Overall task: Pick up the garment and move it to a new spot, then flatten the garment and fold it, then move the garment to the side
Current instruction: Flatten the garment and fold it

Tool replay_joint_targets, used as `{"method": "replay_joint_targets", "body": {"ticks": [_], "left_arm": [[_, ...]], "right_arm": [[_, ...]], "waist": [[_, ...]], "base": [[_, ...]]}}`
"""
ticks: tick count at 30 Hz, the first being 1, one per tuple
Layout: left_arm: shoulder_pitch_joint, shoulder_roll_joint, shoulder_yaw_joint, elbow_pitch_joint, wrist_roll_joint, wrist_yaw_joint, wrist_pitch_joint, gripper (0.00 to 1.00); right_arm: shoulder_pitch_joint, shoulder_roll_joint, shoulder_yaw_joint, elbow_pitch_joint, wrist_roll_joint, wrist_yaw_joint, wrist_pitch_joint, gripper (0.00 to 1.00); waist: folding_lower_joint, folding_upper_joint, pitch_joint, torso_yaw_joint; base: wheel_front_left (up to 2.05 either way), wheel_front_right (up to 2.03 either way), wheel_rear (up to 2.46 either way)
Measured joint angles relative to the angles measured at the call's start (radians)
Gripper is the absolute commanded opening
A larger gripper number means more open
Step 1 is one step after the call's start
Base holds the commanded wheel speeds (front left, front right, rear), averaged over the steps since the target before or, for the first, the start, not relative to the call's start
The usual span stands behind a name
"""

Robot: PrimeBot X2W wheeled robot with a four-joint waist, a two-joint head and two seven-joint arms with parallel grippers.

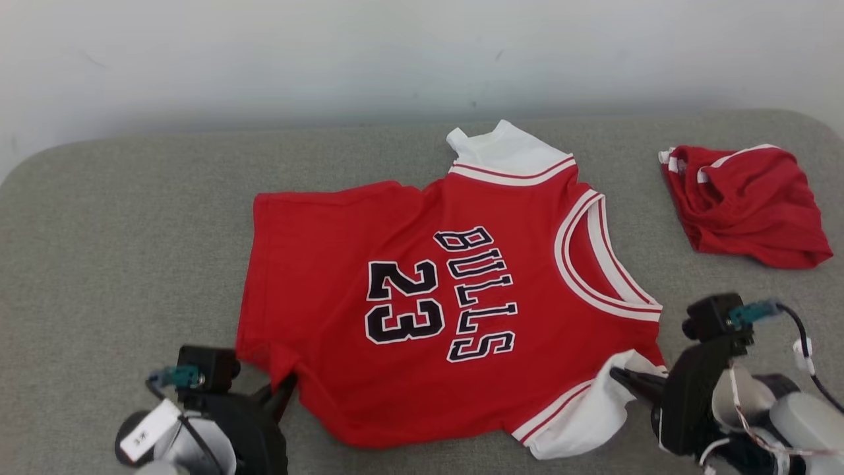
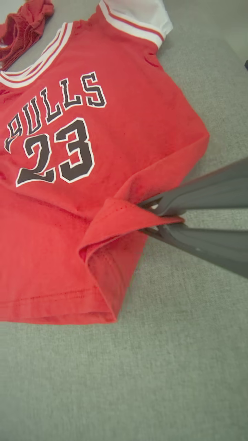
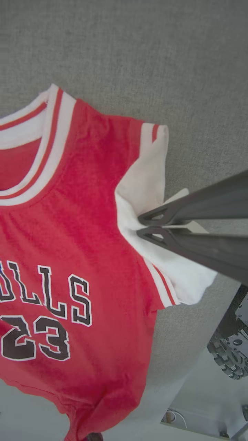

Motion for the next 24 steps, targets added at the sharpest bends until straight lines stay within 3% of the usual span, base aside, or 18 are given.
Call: {"method": "replay_joint_targets", "body": {"ticks": [5,8,10,11,13,15,17,20,24], "left_arm": [[-0.187,0.018,-0.012,0.039,-0.106,-0.017,0.170,0.00],[-0.379,0.030,0.023,0.080,-0.157,-0.016,0.258,0.00],[-0.576,0.031,0.051,0.101,-0.153,-0.016,0.272,0.00],[-0.678,0.027,0.081,0.099,-0.141,-0.016,0.261,0.00],[-0.839,0.013,0.162,0.047,-0.075,-0.007,0.159,0.00],[-0.972,-0.009,0.233,0.006,-0.012,0.044,0.016,0.00],[-1.100,-0.022,0.238,0.006,0.005,0.063,-0.081,0.00],[-1.133,-0.033,0.210,-0.108,0.051,0.053,-0.215,0.00],[-0.911,-0.036,0.178,-0.107,0.060,0.046,-0.289,0.00]], "right_arm": [[-0.222,-0.001,0.035,0.056,0.048,0.021,0.203,0.00],[-0.448,0.033,0.020,0.151,0.067,-0.001,0.308,0.00],[-0.642,0.058,-0.023,0.209,0.043,-0.022,0.321,0.00],[-0.729,0.077,-0.072,0.222,0.017,-0.023,0.305,0.00],[-0.857,0.135,-0.202,0.222,-0.085,-0.036,0.164,0.00],[-0.972,0.161,-0.288,0.203,-0.188,-0.032,-0.018,0.00],[-1.111,0.174,-0.342,0.193,-0.178,-0.030,-0.135,0.00],[-1.188,0.153,-0.312,0.088,-0.203,0.087,-0.289,0.00],[-0.959,0.142,-0.250,0.054,-0.218,0.183,-0.403,0.00]], "waist": [[0.0001,0.0001,0.053,-0.014],[0.0002,0.0002,0.092,-0.023],[0.0004,0.0002,0.118,-0.028],[0.0005,0.0002,0.132,-0.031],[0.0004,0.0001,0.160,-0.034],[0.0002,0.0000,0.188,-0.035],[0.0003,0.0000,0.217,-0.034],[0.0001,-0.0003,0.261,-0.029],[0.0000,-0.0003,0.316,-0.023]], "base": [[0.00,0.00,0.00],[0.00,0.00,0.00],[0.00,0.00,0.00],[0.00,0.00,0.00],[0.00,0.00,0.00],[0.00,0.00,0.00],[0.00,0.00,0.00],[0.00,0.00,0.00],[0.00,0.00,0.00]]}}
